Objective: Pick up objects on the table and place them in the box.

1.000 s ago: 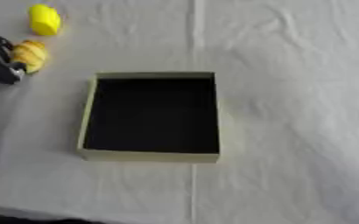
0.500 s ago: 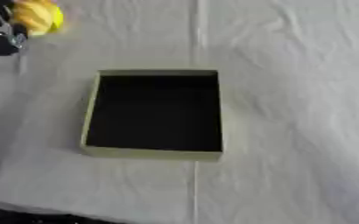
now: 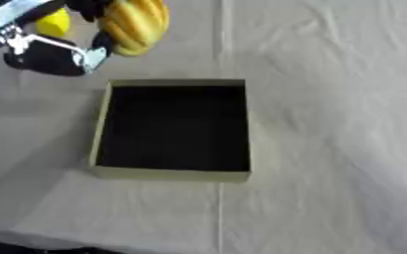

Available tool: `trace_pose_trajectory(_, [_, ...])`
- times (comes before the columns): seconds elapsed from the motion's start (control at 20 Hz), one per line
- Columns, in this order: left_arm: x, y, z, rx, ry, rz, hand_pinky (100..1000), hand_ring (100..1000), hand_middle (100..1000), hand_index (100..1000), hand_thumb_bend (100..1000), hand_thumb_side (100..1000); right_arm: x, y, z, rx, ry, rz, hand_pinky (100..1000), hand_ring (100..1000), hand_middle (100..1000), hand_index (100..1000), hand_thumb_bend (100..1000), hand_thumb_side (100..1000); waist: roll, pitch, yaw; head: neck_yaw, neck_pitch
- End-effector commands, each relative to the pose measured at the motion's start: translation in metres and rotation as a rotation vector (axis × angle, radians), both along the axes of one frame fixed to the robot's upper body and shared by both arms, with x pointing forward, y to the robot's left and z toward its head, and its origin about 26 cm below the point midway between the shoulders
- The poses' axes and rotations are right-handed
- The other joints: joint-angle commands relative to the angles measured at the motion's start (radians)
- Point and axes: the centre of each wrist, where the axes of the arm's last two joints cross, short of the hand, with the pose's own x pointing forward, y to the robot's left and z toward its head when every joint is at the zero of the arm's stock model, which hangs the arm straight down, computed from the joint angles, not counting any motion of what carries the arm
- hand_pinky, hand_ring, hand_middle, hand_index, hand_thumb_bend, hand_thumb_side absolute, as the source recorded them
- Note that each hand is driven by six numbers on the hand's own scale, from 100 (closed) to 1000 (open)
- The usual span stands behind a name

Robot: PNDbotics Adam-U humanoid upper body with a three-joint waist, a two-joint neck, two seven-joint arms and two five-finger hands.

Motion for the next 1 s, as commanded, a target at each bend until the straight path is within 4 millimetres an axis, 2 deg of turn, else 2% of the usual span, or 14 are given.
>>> trace_pose_trajectory(0.05, [-0.004,-0.005,-0.003,0.067,0.021,-0.011,719,627,564,559,100,106,-0.003,0.0,0.009,-0.019,-0.027,0.009,839,787,726,843,100,700,0.001,-0.025,-0.002,0.004,0.005])
trace_pose_trajectory(0.3, [-0.003,-0.014,-0.018,0.137,0.055,-0.064,716,629,564,569,100,100,-0.003,0.001,0.008,-0.014,-0.024,0.016,839,787,725,843,100,701,0.001,-0.023,-0.003,0.001,0.006])
trace_pose_trajectory(0.75, [-0.003,-0.015,-0.047,0.277,0.047,-0.051,705,641,571,614,175,100,-0.003,0.002,0.008,-0.009,-0.022,0.019,839,787,723,841,100,703,-0.001,-0.021,-0.005,0.004,0.006])
trace_pose_trajectory(0.9, [-0.003,-0.017,-0.051,0.302,0.04,-0.055,737,691,619,679,272,140,-0.003,0.002,0.008,-0.009,-0.022,0.024,839,786,722,841,100,703,-0.002,-0.02,-0.005,0.005,0.007])
trace_pose_trajectory(1.0, [-0.003,-0.017,-0.052,0.312,0.033,-0.049,784,756,701,770,351,235,-0.003,0.002,0.008,-0.009,-0.021,0.025,840,786,721,841,100,704,-0.003,-0.02,-0.005,0.006,0.007])
